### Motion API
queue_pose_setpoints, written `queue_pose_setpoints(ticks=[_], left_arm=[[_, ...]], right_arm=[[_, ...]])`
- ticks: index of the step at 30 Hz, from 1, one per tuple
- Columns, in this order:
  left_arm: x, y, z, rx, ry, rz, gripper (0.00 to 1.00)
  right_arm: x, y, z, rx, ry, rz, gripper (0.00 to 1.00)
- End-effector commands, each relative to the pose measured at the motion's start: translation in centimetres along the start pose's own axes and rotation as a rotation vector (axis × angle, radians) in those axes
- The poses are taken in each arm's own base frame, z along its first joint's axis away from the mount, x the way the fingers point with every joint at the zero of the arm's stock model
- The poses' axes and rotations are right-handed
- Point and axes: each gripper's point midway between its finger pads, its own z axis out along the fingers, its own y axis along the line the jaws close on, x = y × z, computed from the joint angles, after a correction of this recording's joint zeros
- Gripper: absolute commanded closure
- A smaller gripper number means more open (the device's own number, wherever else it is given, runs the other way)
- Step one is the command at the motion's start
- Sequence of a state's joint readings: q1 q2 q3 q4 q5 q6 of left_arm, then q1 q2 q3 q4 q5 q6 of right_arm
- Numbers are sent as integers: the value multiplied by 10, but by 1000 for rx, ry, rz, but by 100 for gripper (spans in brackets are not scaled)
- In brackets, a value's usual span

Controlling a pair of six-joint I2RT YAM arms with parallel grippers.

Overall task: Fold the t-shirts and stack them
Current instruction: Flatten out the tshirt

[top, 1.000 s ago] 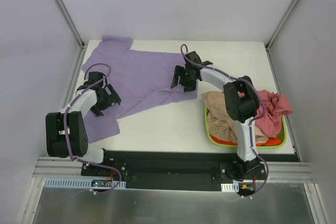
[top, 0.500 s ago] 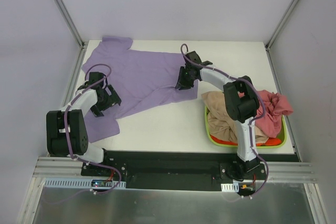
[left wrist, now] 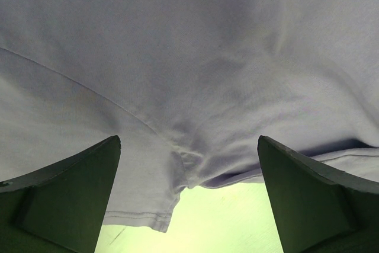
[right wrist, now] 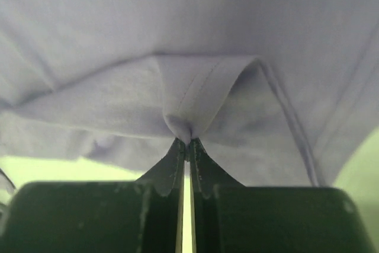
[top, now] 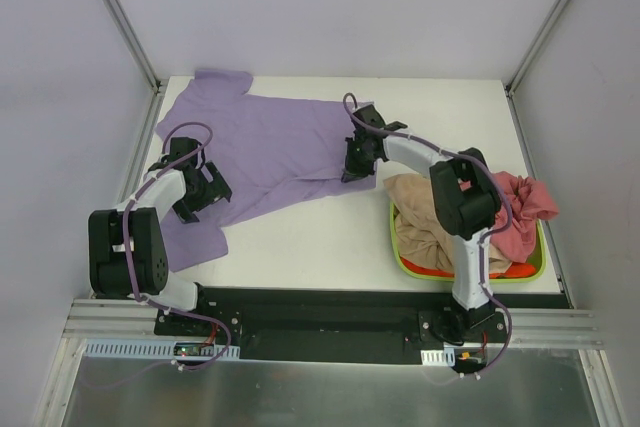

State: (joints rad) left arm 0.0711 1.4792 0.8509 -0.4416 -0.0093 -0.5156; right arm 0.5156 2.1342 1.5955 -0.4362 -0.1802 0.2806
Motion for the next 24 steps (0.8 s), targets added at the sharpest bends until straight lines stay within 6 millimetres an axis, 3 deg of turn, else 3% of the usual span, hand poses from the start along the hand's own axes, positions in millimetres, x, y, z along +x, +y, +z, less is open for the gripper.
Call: queue_pose_setpoints(ticks=[1,6,13,24], left_arm=[[-1,1,-5,-5,-24,-6,1],[-6,6,-20,-12,-89,-35,1],[-2,18,-32,-48,-129,-115,1],[3,29,-37,-104,-138,-168,1]], right_arm=[[28,11,-58,-38,20,-75,100],[74,-8,-79,-21,97,-80,100],[118,-29,-99,32,152,-154,99],[149,-62,-112,177,180,-251,95]])
